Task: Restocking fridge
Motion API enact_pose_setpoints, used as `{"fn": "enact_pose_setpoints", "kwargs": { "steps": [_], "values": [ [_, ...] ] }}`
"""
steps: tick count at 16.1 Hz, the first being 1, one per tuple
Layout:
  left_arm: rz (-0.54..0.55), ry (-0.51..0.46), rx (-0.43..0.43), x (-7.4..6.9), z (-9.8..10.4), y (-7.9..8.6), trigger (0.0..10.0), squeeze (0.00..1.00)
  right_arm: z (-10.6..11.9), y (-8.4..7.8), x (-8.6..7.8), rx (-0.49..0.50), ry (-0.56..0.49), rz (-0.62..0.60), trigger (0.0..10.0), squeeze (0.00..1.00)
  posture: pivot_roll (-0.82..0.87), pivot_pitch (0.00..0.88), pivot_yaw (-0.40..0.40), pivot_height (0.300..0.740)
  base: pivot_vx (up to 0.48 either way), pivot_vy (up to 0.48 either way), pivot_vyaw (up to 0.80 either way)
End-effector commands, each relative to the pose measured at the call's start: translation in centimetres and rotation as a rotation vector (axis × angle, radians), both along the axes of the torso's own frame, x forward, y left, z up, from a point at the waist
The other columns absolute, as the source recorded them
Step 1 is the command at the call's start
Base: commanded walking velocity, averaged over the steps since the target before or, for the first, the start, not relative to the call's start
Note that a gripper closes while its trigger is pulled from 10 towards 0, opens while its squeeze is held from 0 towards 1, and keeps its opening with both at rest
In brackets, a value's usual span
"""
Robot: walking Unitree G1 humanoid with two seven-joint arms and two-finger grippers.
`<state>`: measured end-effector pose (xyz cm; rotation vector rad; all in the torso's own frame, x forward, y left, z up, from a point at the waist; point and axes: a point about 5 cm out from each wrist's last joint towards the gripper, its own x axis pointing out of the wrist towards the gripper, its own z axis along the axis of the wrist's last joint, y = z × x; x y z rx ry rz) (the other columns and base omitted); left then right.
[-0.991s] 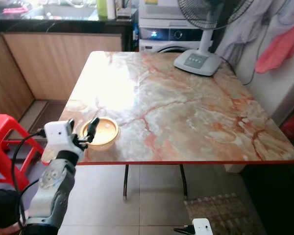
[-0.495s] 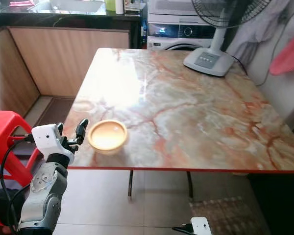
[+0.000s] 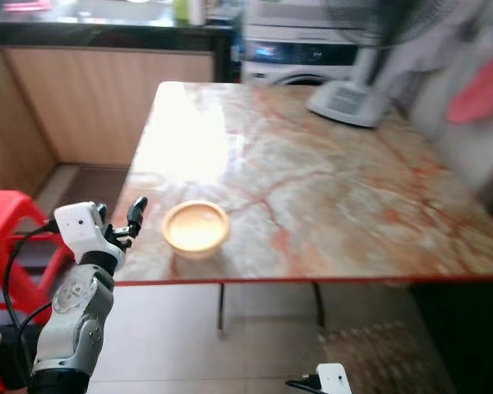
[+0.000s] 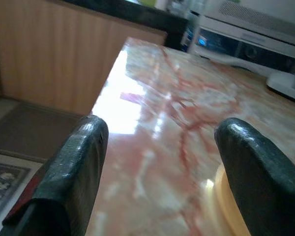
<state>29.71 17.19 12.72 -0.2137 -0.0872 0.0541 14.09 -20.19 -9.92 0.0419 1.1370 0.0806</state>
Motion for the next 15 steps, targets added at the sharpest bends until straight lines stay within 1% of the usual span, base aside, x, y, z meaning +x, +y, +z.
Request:
{"fn": "enact_pose_setpoints", "kwargs": {
  "steps": [1, 2, 3, 4, 6, 8, 10, 12, 13, 14, 15],
  "values": [
    [-0.027, 0.009, -0.011, 0.4, 0.0, -0.4, 10.0, 0.0, 0.1, -0.5, 0.1, -0.011, -0.006, -0.006, 10.0, 0.0, 0.11, 0.0, -0.065, 0.74, 0.0, 0.0, 0.0],
    [-0.039, 0.007, -0.013, 0.6, 0.1, -0.5, 10.0, 0.0, 0.1, -0.5, 0.1, -0.011, -0.007, -0.005, 10.0, 0.0, 0.11, 0.0, -0.065, 0.74, 0.0, 0.0, 0.0],
    [-0.044, 0.007, -0.033, 0.9, 0.0, -0.6, 10.0, 0.17, 0.1, -0.5, 0.1, -0.011, -0.008, -0.004, 10.0, 0.0, 0.11, 0.0, -0.065, 0.74, 0.0, 0.0, 0.0],
    [-0.042, 0.013, -0.043, 1.1, -0.1, -0.6, 10.0, 1.0, 0.1, -0.5, 0.1, -0.011, -0.008, -0.003, 10.0, 0.0, 0.1, 0.0, -0.063, 0.74, 0.0, 0.0, 0.0],
    [-0.042, 0.001, -0.099, 1.4, 0.0, -0.6, 10.0, 1.0, 0.1, -0.5, 0.2, -0.013, -0.009, -0.001, 10.0, 0.0, 0.1, 0.0, -0.065, 0.74, 0.0, 0.0, 0.0],
    [-0.027, 0.002, -0.168, 1.7, 0.0, -0.2, 10.0, 1.0, 0.2, -0.5, 0.2, -0.016, -0.009, 0.001, 10.0, 0.0, 0.1, 0.0, -0.069, 0.74, 0.0, 0.0, 0.0],
    [-0.032, 0.007, -0.257, 2.2, 0.0, 0.3, 10.0, 1.0, 0.2, -0.6, 0.2, -0.02, -0.009, 0.004, 10.0, 0.0, 0.09, 0.0, -0.072, 0.74, 0.0, 0.0, 0.0],
    [-0.049, 0.022, -0.281, 2.5, -0.3, 0.5, 10.0, 1.0, 0.2, -0.7, 0.1, -0.022, -0.009, 0.006, 10.0, 0.0, 0.09, 0.0, -0.074, 0.74, 0.0, 0.0, 0.0],
    [-0.054, 0.041, -0.28, 2.6, -0.8, 0.6, 10.0, 1.0, 0.2, -0.7, 0.1, -0.023, -0.009, 0.008, 10.0, 0.0, 0.09, 0.0, -0.076, 0.74, 0.0, 0.0, 0.0],
    [-0.063, 0.059, -0.305, 2.8, -1.3, 0.8, 10.0, 1.0, 0.2, -0.7, 0.1, -0.023, -0.009, 0.012, 10.0, 0.0, 0.09, 0.0, -0.076, 0.74, 0.0, 0.0, 0.0],
    [-0.066, 0.068, -0.303, 2.9, -1.5, 0.9, 10.0, 0.05, 0.2, -0.7, 0.1, -0.024, -0.009, 0.012, 10.0, 0.0, 0.08, 0.0, -0.077, 0.74, 0.0, 0.0, 0.0]
  ]
}}
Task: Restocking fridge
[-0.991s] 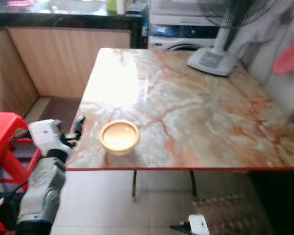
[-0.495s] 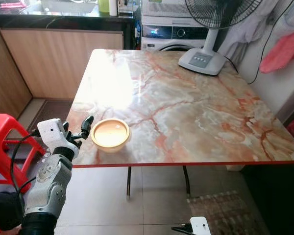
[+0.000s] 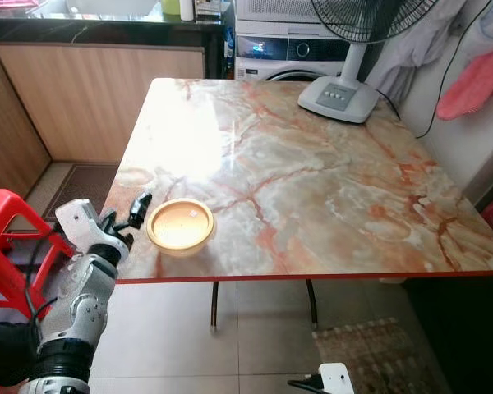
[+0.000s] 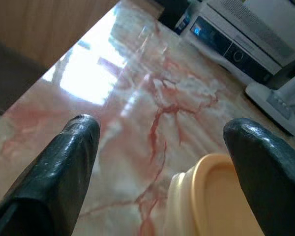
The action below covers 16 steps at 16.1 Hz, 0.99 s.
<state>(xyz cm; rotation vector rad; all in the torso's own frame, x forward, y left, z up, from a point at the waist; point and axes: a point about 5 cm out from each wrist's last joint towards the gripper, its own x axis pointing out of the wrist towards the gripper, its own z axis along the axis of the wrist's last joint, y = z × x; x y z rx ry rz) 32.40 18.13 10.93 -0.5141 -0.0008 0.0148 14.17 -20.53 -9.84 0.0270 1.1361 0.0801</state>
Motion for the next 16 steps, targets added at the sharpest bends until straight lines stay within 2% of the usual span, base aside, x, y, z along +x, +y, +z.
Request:
{"fn": "enact_pose_setpoints", "kwargs": {
  "steps": [1, 4, 8, 10, 14, 16],
  "values": [
    [-0.028, 0.009, -0.013, 0.5, 0.0, -0.1, 10.0, 0.0, 0.1, -0.4, 0.1, -0.013, -0.009, 0.005, 10.0, 0.0, 0.09, 0.0, -0.078, 0.74, 0.0, 0.0, 0.0],
    [-0.1, 0.031, -0.011, 1.2, -0.4, -0.8, 10.0, 0.0, 0.1, -0.5, 0.1, -0.016, -0.009, 0.008, 10.0, 0.0, 0.08, 0.0, -0.079, 0.74, 0.0, 0.0, 0.0],
    [-0.225, 0.032, -0.048, 2.2, -0.6, -3.0, 10.0, 0.0, 0.1, -0.5, 0.1, -0.019, -0.011, 0.011, 10.0, 0.0, 0.07, 0.0, -0.078, 0.74, 0.0, 0.0, 0.0],
    [-0.267, 0.051, -0.034, 2.3, -1.0, -3.8, 10.0, 0.0, 0.2, -0.5, 0.2, -0.021, -0.012, 0.015, 10.0, 0.0, 0.07, 0.0, -0.077, 0.74, 0.0, 0.0, 0.0],
    [-0.279, 0.046, -0.046, 2.3, -1.1, -4.3, 10.0, 0.0, 0.2, -0.4, 0.2, -0.019, -0.015, 0.011, 10.0, 0.0, 0.07, 0.0, -0.074, 0.74, 0.0, 0.0, 0.0],
    [-0.26, 0.034, -0.032, 2.1, -1.2, -3.9, 10.0, 0.0, 0.2, -0.4, 0.2, -0.018, -0.015, 0.012, 10.0, 0.0, 0.08, 0.0, -0.074, 0.74, 0.0, 0.0, 0.0]
  ]
}}
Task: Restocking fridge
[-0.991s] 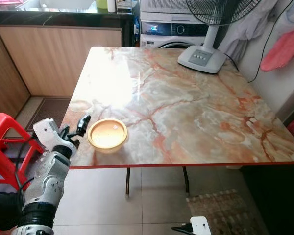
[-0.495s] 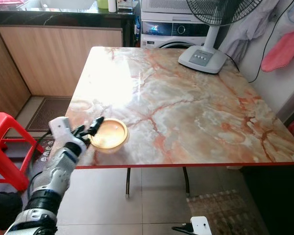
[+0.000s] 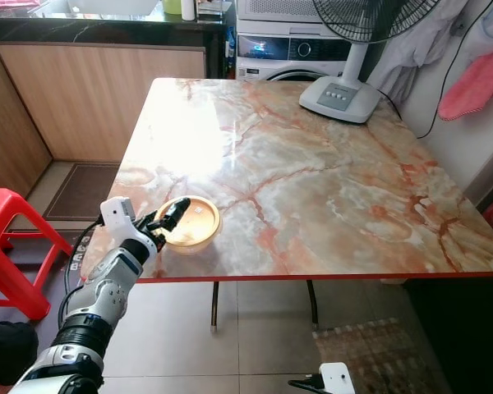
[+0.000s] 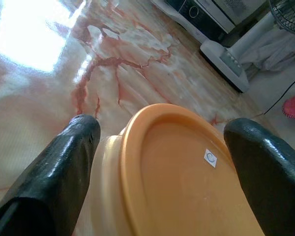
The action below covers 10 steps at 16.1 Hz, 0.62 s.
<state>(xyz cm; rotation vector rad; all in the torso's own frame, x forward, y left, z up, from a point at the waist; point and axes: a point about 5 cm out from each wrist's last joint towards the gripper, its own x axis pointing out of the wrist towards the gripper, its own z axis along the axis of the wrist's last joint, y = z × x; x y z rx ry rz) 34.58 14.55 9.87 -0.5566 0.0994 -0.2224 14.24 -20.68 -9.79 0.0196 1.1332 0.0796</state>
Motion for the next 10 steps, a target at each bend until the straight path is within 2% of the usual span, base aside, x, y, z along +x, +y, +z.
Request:
{"fn": "enact_pose_setpoints", "kwargs": {
  "steps": [1, 3, 5, 10],
  "values": [
    [0.007, -0.005, 0.01, -0.2, -0.1, -0.2, 10.0, 0.0, 0.1, -0.2, 0.2, -0.012, -0.013, 0.01, 10.0, 0.0, 0.08, 0.0, -0.074, 0.74, 0.0, 0.0, 0.0],
    [0.013, -0.004, 0.01, -0.4, -0.3, -0.3, 10.0, 0.0, 0.1, -0.2, 0.2, -0.01, -0.014, 0.011, 10.0, 0.0, 0.08, 0.0, -0.074, 0.74, 0.0, 0.0, 0.0],
    [-0.005, 0.016, 0.016, -0.7, -1.0, -1.0, 10.0, 0.0, 0.1, -0.2, 0.2, -0.01, -0.016, 0.012, 10.0, 0.0, 0.08, 0.0, -0.074, 0.74, 0.0, 0.0, 0.0],
    [-0.017, 0.018, 0.01, -0.5, -1.0, -1.7, 10.0, 0.0, 0.1, -0.2, 0.2, -0.01, -0.017, 0.012, 10.0, 0.0, 0.07, 0.0, -0.072, 0.74, 0.0, 0.0, 0.0]
  ]
}}
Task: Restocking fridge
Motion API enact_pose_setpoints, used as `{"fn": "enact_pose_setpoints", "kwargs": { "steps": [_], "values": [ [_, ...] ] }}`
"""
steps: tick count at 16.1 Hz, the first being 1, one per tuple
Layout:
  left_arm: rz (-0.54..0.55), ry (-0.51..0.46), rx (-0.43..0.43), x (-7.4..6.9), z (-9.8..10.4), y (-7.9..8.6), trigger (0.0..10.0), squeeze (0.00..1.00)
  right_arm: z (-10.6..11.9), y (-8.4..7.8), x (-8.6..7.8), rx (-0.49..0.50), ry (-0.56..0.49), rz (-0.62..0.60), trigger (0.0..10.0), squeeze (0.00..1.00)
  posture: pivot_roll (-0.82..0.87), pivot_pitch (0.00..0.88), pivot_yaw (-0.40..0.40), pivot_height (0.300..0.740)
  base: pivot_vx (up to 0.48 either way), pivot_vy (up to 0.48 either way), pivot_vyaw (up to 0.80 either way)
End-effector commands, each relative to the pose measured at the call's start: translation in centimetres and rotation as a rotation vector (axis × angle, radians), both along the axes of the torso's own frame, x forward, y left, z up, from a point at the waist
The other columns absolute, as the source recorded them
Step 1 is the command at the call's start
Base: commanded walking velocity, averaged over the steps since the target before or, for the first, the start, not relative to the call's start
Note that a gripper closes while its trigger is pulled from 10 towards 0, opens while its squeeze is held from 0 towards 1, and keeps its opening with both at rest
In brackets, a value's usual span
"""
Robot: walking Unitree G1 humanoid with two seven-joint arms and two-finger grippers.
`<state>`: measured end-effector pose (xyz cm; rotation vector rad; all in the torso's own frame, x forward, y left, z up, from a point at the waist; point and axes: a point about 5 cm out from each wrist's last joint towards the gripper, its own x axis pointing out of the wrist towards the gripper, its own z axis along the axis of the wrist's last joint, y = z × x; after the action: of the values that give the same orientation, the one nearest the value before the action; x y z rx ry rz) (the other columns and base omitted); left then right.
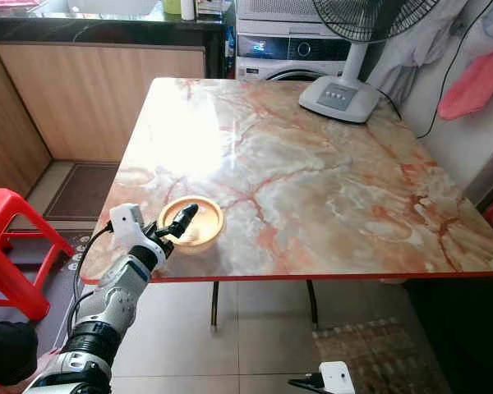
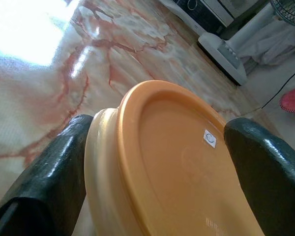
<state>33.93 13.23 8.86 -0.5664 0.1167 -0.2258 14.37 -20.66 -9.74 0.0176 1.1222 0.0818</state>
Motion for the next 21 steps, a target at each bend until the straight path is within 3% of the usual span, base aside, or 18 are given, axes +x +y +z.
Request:
{"fn": "enact_pose_setpoints", "kwargs": {
  "steps": [1, 12, 13, 14, 15, 16, 17, 21],
  "values": [
    [-0.005, 0.006, 0.019, 0.18, -0.03, -0.31, 10.0, 0.0, 0.08, -0.17, 0.11, -0.009, -0.006, 0.011, 10.0, 0.0, 0.08, 0.0, -0.072, 0.74, 0.0, 0.0, 0.0],
    [0.052, 0.061, 0.049, 0.9, -0.66, -0.5, 10.0, 0.0, 0.08, -0.28, 0.07, -0.013, -0.004, 0.01, 10.0, 0.0, 0.06, 0.0, -0.072, 0.74, 0.0, 0.0, 0.0],
    [0.055, 0.068, 0.046, 0.9, -0.78, -0.58, 7.9, 0.0, 0.08, -0.34, 0.05, -0.015, -0.003, 0.011, 10.0, 0.0, 0.06, 0.0, -0.074, 0.74, 0.0, 0.0, 0.0],
    [0.054, 0.068, 0.043, 0.89, -0.8, -0.65, 3.8, 0.0, 0.08, -0.38, 0.04, -0.017, -0.002, 0.011, 10.0, 0.0, 0.06, 0.0, -0.075, 0.74, 0.0, 0.0, 0.0],
    [0.052, 0.067, 0.039, 0.89, -0.82, -0.73, 1.7, 0.0, 0.08, -0.43, 0.02, -0.018, -0.002, 0.007, 10.0, 0.0, 0.06, 0.0, -0.076, 0.74, 0.0, 0.0, 0.0],
    [0.052, 0.066, 0.034, 0.89, -0.82, -0.8, 0.7, 0.0, 0.09, -0.47, 0.02, -0.021, -0.001, 0.01, 10.0, 0.0, 0.06, 0.0, -0.078, 0.74, 0.0, 0.0, 0.0],
    [0.053, 0.065, 0.03, 0.91, -0.83, -0.83, 0.4, 0.0, 0.09, -0.49, 0.02, -0.022, 0.0, 0.011, 10.0, 0.0, 0.06, 0.0, -0.078, 0.74, 0.0, 0.0, 0.0],
    [0.055, 0.06, 0.019, 1.01, -0.75, -0.84, 0.0, 0.0, 0.13, -0.57, 0.08, -0.029, 0.003, 0.024, 10.0, 0.0, 0.06, 0.0, -0.081, 0.74, 0.0, 0.0, 0.0]
  ]
}}
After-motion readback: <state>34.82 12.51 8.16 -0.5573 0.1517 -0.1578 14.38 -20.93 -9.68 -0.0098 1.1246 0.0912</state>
